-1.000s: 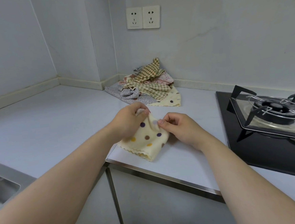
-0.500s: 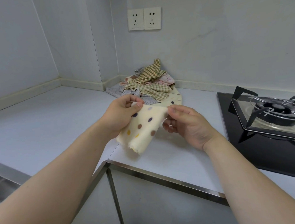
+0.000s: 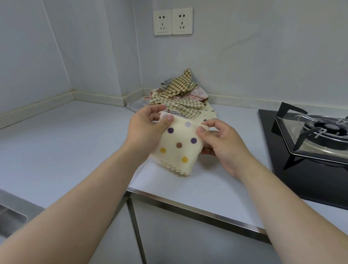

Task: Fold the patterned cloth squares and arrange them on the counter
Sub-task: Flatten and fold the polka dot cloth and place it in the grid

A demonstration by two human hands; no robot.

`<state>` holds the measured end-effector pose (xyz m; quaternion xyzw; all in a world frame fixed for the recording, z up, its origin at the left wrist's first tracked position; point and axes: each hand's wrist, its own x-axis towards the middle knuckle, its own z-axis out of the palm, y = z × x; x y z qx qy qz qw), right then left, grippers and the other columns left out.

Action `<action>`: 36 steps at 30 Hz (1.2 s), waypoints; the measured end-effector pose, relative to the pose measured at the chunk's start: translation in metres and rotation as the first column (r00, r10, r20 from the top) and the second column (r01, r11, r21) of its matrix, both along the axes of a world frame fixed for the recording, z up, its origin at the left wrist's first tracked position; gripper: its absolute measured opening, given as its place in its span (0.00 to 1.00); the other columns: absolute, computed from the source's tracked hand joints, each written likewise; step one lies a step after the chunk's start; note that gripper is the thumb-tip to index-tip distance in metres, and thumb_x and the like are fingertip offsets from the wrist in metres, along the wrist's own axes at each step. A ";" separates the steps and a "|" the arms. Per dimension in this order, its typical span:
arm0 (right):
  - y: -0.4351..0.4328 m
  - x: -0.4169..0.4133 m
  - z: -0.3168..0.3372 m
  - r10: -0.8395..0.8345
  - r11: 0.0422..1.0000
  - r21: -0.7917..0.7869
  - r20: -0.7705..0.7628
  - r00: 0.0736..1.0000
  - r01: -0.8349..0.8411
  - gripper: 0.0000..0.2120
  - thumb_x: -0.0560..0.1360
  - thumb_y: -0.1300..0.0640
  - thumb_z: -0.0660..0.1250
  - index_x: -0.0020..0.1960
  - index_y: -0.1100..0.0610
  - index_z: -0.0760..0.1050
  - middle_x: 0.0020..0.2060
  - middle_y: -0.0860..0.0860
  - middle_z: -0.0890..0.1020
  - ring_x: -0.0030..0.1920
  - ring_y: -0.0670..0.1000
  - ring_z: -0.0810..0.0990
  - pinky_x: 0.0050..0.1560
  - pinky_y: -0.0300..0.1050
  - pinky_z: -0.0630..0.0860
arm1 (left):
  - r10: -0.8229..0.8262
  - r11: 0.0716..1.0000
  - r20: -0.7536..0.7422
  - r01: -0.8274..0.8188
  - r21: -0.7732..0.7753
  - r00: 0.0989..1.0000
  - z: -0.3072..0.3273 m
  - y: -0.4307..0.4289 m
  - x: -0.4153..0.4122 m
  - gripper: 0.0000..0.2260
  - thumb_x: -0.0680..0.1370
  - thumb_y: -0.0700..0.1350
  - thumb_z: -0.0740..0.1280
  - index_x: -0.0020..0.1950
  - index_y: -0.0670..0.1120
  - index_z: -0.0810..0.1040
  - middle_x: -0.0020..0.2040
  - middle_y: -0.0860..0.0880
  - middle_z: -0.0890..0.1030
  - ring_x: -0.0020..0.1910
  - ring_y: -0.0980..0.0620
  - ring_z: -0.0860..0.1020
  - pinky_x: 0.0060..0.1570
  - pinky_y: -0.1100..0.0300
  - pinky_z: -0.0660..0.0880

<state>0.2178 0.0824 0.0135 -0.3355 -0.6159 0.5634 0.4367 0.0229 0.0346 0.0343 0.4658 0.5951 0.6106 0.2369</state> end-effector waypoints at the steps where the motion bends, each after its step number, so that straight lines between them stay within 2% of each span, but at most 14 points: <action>1: 0.001 -0.001 -0.001 -0.042 0.999 0.007 -0.015 0.999 0.042 0.06 0.80 0.58 0.69 0.56 0.56 0.76 0.42 0.56 0.87 0.40 0.52 0.85 0.41 0.47 0.80 | -0.007 0.999 0.037 0.008 -0.043 0.999 0.000 0.000 0.001 0.15 0.76 0.49 0.76 0.61 0.51 0.82 0.48 0.53 0.84 0.42 0.54 0.82 0.41 0.56 0.81; 3: 0.003 -0.002 0.000 -0.098 0.995 -0.042 -0.095 0.991 0.095 0.13 0.78 0.59 0.71 0.62 0.56 0.76 0.45 0.55 0.87 0.43 0.51 0.86 0.42 0.44 0.80 | -0.017 0.990 0.140 0.037 -0.135 0.990 0.000 -0.001 0.005 0.17 0.74 0.51 0.77 0.59 0.45 0.84 0.48 0.46 0.86 0.45 0.46 0.85 0.47 0.46 0.84; 6: 0.000 -0.002 0.004 -0.117 0.968 -0.245 -0.269 0.956 0.050 0.12 0.77 0.57 0.73 0.58 0.61 0.80 0.49 0.57 0.87 0.45 0.54 0.86 0.44 0.45 0.82 | -0.017 0.989 0.235 0.051 -0.139 0.972 0.000 -0.004 0.013 0.12 0.75 0.50 0.77 0.50 0.42 0.85 0.47 0.39 0.86 0.43 0.43 0.84 0.47 0.36 0.82; 9: -0.003 -0.006 0.002 -0.122 0.951 -0.301 -0.182 0.976 0.063 0.16 0.80 0.48 0.69 0.54 0.61 0.82 0.48 0.56 0.88 0.48 0.56 0.87 0.49 0.50 0.84 | -0.018 0.999 0.187 0.025 -0.037 0.982 0.004 -0.005 0.023 0.07 0.78 0.50 0.73 0.46 0.47 0.84 0.45 0.43 0.86 0.42 0.44 0.84 0.46 0.37 0.82; 11: -0.001 -0.011 -0.002 -0.176 0.960 -0.236 -0.092 0.980 0.150 0.18 0.81 0.43 0.65 0.53 0.58 0.83 0.47 0.54 0.88 0.49 0.57 0.87 0.54 0.58 0.83 | 0.055 0.998 0.051 -0.056 0.008 0.997 0.006 -0.008 0.031 0.08 0.80 0.53 0.69 0.49 0.49 0.81 0.45 0.45 0.85 0.44 0.45 0.84 0.45 0.41 0.83; 13: 0.000 -0.015 -0.005 -0.278 0.958 -0.062 0.013 0.960 0.279 0.20 0.81 0.38 0.62 0.49 0.54 0.82 0.44 0.51 0.88 0.48 0.55 0.86 0.54 0.60 0.82 | 0.158 0.987 -0.128 -0.151 0.060 0.979 0.004 -0.010 0.038 0.11 0.82 0.55 0.65 0.52 0.48 0.78 0.43 0.47 0.83 0.44 0.45 0.82 0.42 0.45 0.81; 16: -0.003 -0.017 -0.006 -0.422 0.897 0.201 0.125 0.898 0.394 0.20 0.83 0.39 0.56 0.46 0.52 0.77 0.41 0.48 0.84 0.45 0.50 0.83 0.50 0.53 0.80 | 0.238 0.969 -0.268 -0.210 0.129 0.934 -0.001 -0.014 0.047 0.09 0.84 0.54 0.61 0.55 0.50 0.74 0.39 0.53 0.80 0.39 0.52 0.79 0.37 0.53 0.76; 18: -0.005 -0.017 -0.005 -0.452 0.873 0.270 0.140 0.881 0.405 0.19 0.84 0.41 0.55 0.46 0.53 0.75 0.41 0.45 0.82 0.43 0.46 0.81 0.45 0.47 0.75 | 0.262 0.964 -0.313 -0.229 0.139 0.913 -0.005 -0.013 0.047 0.08 0.85 0.54 0.60 0.56 0.50 0.73 0.38 0.54 0.79 0.38 0.54 0.78 0.34 0.54 0.74; 22: -0.002 -0.017 -0.007 -0.444 0.878 0.274 0.164 0.881 0.392 0.18 0.85 0.42 0.55 0.47 0.52 0.75 0.41 0.44 0.81 0.43 0.44 0.79 0.43 0.43 0.71 | 0.265 0.964 -0.320 -0.241 0.114 0.910 -0.009 -0.010 0.045 0.07 0.85 0.54 0.60 0.53 0.52 0.72 0.37 0.55 0.79 0.35 0.55 0.77 0.27 0.65 0.68; 26: 0.000 -0.017 -0.010 -0.443 0.878 0.289 0.181 0.878 0.383 0.19 0.86 0.43 0.52 0.50 0.54 0.75 0.43 0.46 0.81 0.46 0.47 0.80 0.45 0.45 0.74 | 0.250 0.968 -0.312 -0.231 0.099 0.916 -0.009 -0.009 0.043 0.08 0.85 0.54 0.60 0.54 0.51 0.73 0.38 0.53 0.80 0.35 0.53 0.77 0.29 0.61 0.70; 30: -0.001 -0.016 -0.009 -0.459 0.866 0.315 0.194 0.867 0.388 0.17 0.86 0.45 0.53 0.45 0.51 0.72 0.38 0.44 0.78 0.39 0.42 0.76 0.36 0.36 0.67 | 0.233 0.972 -0.278 -0.225 0.061 0.932 -0.010 -0.009 0.045 0.07 0.85 0.53 0.61 0.55 0.51 0.73 0.37 0.55 0.78 0.34 0.55 0.75 0.27 0.65 0.69; 32: 0.001 -0.014 -0.011 -0.458 0.865 0.331 0.218 0.862 0.376 0.17 0.86 0.45 0.53 0.45 0.52 0.72 0.37 0.43 0.78 0.38 0.42 0.75 0.34 0.35 0.66 | 0.229 0.973 -0.265 -0.225 0.044 0.937 -0.013 -0.009 0.046 0.07 0.85 0.53 0.61 0.54 0.51 0.73 0.37 0.56 0.78 0.34 0.56 0.75 0.26 0.67 0.69; 34: 0.005 -0.011 -0.012 -0.425 0.890 0.287 0.246 0.871 0.353 0.20 0.85 0.43 0.53 0.46 0.54 0.75 0.39 0.45 0.80 0.42 0.46 0.79 0.41 0.39 0.73 | 0.216 0.976 -0.265 -0.217 0.027 0.940 -0.015 -0.009 0.046 0.07 0.84 0.53 0.61 0.52 0.51 0.72 0.37 0.55 0.78 0.33 0.56 0.75 0.26 0.68 0.67; 36: 0.009 -0.012 -0.012 -0.385 0.919 0.192 0.247 0.889 0.345 0.23 0.84 0.40 0.52 0.48 0.54 0.78 0.43 0.48 0.84 0.46 0.51 0.82 0.49 0.49 0.78 | 0.193 0.979 -0.265 -0.203 -0.008 0.945 -0.016 -0.010 0.047 0.08 0.84 0.55 0.61 0.50 0.53 0.71 0.39 0.56 0.78 0.35 0.56 0.75 0.28 0.65 0.67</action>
